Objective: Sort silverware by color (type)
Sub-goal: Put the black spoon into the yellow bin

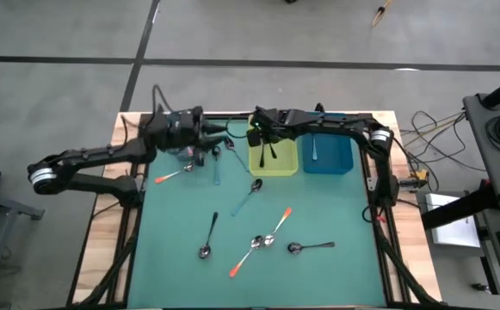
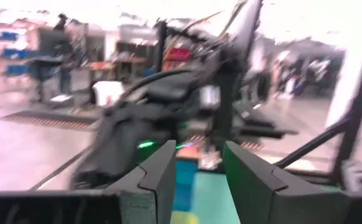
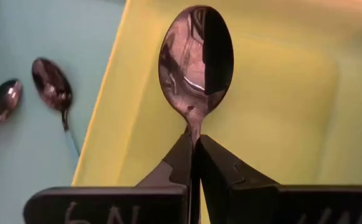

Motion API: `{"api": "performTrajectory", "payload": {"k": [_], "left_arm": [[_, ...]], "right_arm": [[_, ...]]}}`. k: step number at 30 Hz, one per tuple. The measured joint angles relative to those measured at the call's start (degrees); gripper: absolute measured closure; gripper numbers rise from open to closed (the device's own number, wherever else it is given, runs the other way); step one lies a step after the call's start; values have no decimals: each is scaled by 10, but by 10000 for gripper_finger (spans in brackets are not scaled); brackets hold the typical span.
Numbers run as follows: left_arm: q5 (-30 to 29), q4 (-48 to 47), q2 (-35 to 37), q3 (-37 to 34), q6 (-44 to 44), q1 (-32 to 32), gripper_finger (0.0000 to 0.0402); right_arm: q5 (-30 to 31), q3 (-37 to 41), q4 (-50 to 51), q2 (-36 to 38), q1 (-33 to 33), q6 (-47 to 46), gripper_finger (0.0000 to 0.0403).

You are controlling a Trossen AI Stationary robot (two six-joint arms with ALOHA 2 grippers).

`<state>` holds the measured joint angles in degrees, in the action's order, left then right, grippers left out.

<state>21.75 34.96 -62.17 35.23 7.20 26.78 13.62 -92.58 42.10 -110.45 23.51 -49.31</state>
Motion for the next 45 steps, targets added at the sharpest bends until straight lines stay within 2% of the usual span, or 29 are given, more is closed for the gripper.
{"api": "performTrajectory", "payload": {"k": [4, 7, 16, 22, 45], "left_arm": [[0, 91, 26, -69, 10, -23, 286], [0, 139, 43, -93, 23, -28, 286], [17, 137, 115, -119, 26, -27, 286], [17, 127, 146, -125, 26, -27, 286], [17, 103, 164, -125, 23, -27, 286]], "right_arm": [[16, 0, 1, -22, 1, -43, 394], [20, 0, 0, -34, 3, -68, 394], [76, 0, 26, -48, 5, -114, 394], [91, 0, 27, -49, 7, -113, 394], [110, 10, 73, -49, 15, -105, 394]]}}
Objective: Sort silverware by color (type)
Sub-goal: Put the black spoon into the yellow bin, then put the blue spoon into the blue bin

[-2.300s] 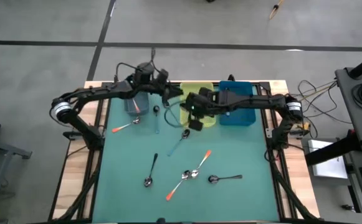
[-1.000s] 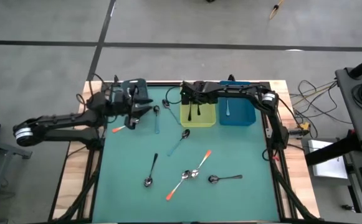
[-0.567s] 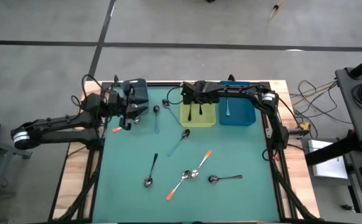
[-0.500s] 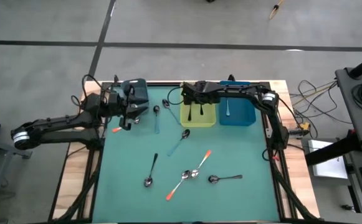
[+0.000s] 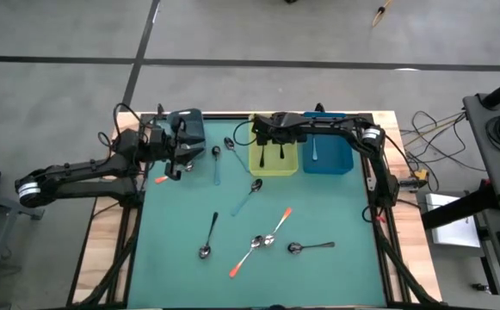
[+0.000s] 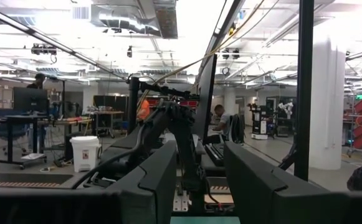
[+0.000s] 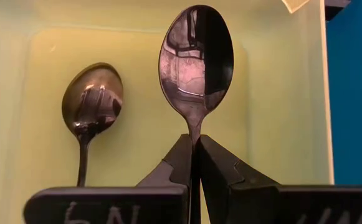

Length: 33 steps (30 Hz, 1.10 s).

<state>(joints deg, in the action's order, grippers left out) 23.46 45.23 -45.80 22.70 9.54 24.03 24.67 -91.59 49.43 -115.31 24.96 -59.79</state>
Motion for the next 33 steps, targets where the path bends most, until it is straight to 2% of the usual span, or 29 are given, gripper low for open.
{"api": "performTrajectory", "payload": {"k": [17, 33], "left_arm": [[0, 0, 0, 0, 0, 0, 286], [0, -3, 0, 0, 0, 0, 286]], "right_arm": [[9, 0, -5, -1, 0, 6, 392], [16, 0, -8, 1, -5, 23, 330]]}}
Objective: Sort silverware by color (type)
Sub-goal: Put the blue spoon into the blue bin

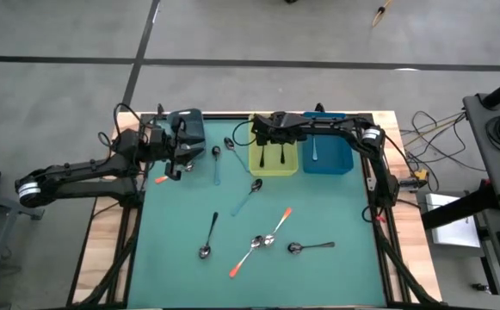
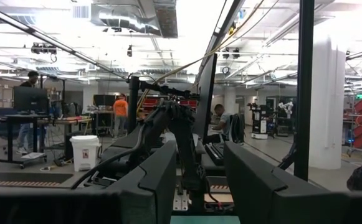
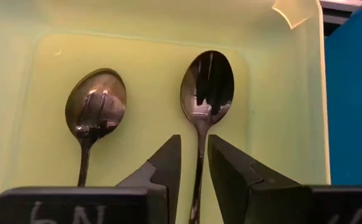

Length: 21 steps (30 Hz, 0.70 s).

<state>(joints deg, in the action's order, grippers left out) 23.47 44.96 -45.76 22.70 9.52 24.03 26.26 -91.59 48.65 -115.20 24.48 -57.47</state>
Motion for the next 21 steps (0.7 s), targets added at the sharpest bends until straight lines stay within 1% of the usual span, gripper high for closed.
{"api": "performTrajectory", "payload": {"k": [4, 7, 12, 15, 18, 21], "left_arm": [[0, -1, 0, 0, 0, 0, 286], [0, -5, 0, 0, 0, 0, 286], [0, -15, 0, 0, 13, 0, 286], [0, -33, 0, 1, 19, 0, 286], [0, -70, 0, 1, 34, 0, 286], [0, -159, 5, 1, 38, 0, 286]], "right_arm": [[0, 0, 3, 19, -10, 40, 324], [2, 0, 10, 34, -28, 99, 325], [32, 0, 23, 51, -80, 182, 333], [51, 0, 23, 63, -115, 216, 338], [67, 0, 24, 73, -151, 253, 342], [61, 0, 25, 83, -186, 307, 344]]}}
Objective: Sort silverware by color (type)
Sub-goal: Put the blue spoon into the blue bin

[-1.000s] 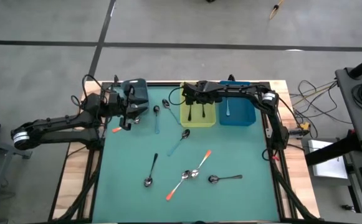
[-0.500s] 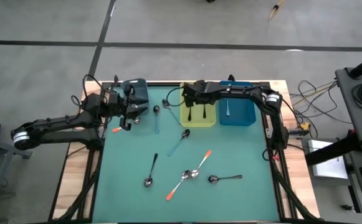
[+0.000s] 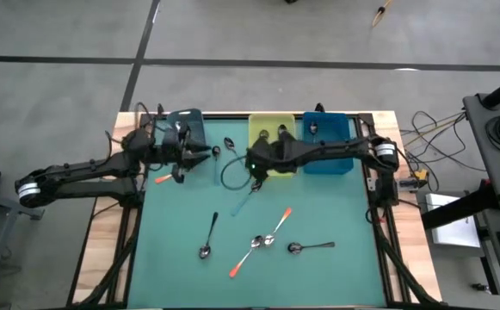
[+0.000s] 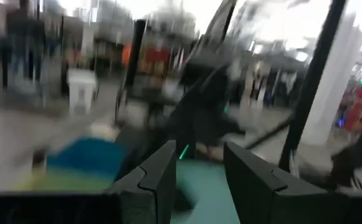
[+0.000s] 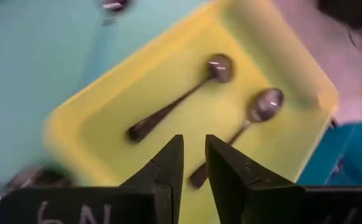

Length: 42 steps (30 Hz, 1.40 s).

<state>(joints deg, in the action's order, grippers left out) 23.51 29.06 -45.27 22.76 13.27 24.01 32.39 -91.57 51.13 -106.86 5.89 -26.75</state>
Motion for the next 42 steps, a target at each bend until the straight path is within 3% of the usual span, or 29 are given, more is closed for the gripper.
{"api": "performTrajectory", "payload": {"k": [8, 22, 33, 42], "left_arm": [[-33, -180, -5, 0, 63, -26, 286], [-172, -199, -10, 0, 138, -150, 286], [-217, -194, -38, 0, 187, -197, 286], [-252, -184, -116, 19, 196, -230, 286]], "right_arm": [[-88, 0, 5, 27, -83, 113, 344], [-84, 23, -5, 93, -135, 178, 344], [-84, 188, -199, 196, -135, 212, 344], [-84, 304, -302, 266, -135, 199, 344]]}}
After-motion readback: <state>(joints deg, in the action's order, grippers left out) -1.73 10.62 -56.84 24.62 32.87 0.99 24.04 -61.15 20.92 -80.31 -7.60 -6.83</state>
